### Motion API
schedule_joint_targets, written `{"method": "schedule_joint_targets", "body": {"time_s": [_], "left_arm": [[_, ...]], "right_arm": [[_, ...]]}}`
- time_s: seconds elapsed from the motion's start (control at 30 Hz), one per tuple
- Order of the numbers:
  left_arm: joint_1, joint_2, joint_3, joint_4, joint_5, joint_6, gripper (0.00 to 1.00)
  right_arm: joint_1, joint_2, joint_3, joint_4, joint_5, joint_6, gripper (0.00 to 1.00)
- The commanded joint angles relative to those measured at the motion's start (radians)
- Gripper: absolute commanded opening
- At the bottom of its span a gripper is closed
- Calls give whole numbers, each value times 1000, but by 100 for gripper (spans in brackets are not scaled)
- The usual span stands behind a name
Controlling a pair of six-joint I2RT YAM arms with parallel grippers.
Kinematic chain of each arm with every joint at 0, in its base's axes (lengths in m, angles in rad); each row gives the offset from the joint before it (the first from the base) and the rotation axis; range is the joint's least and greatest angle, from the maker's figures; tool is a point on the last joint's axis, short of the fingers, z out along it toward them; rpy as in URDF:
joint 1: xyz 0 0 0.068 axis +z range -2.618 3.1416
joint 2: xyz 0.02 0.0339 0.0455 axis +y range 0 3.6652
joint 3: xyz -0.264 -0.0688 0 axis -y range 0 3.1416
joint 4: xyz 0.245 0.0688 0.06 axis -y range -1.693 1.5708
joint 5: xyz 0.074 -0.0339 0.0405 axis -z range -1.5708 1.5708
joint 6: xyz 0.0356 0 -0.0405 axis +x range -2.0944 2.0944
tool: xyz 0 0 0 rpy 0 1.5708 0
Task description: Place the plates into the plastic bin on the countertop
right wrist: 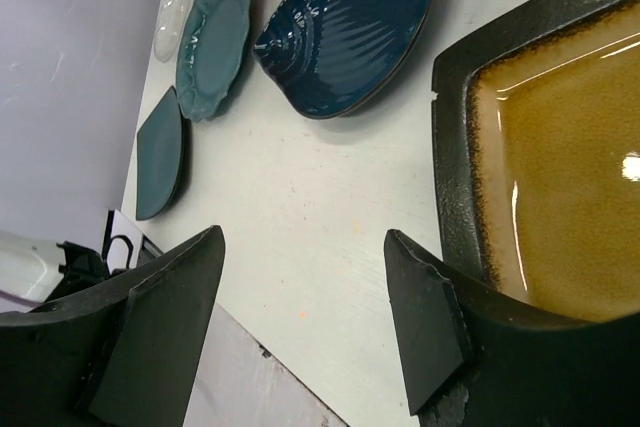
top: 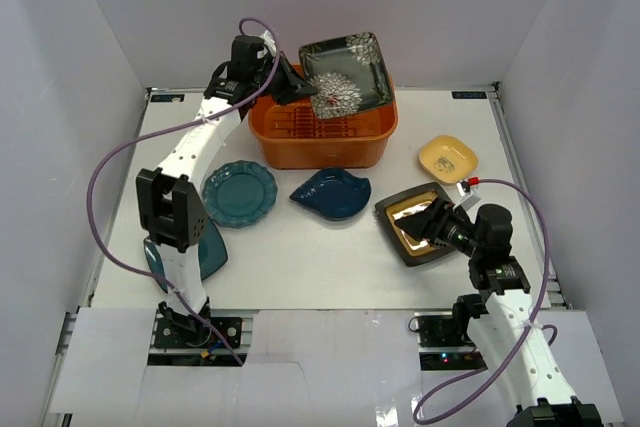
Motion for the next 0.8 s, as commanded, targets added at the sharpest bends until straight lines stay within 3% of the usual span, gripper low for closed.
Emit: {"method": "schedule_joint_targets", "body": {"time_s": [0.0, 0.3, 0.57, 0.77], "left_arm": [[38, 60, 205, -1, 4, 41, 0], [114, 322, 471, -107, 107, 99, 0], [131, 418, 464, -124, 176, 145, 0], [131, 410, 424, -231, 66, 237, 0]], "right_arm": [[49, 10, 26, 49, 50, 3, 71], [172, 64, 23, 103, 127, 2, 71], [293, 104, 20, 121, 225, 12, 71], [387, 128, 20, 186, 400, 100, 71]]}}
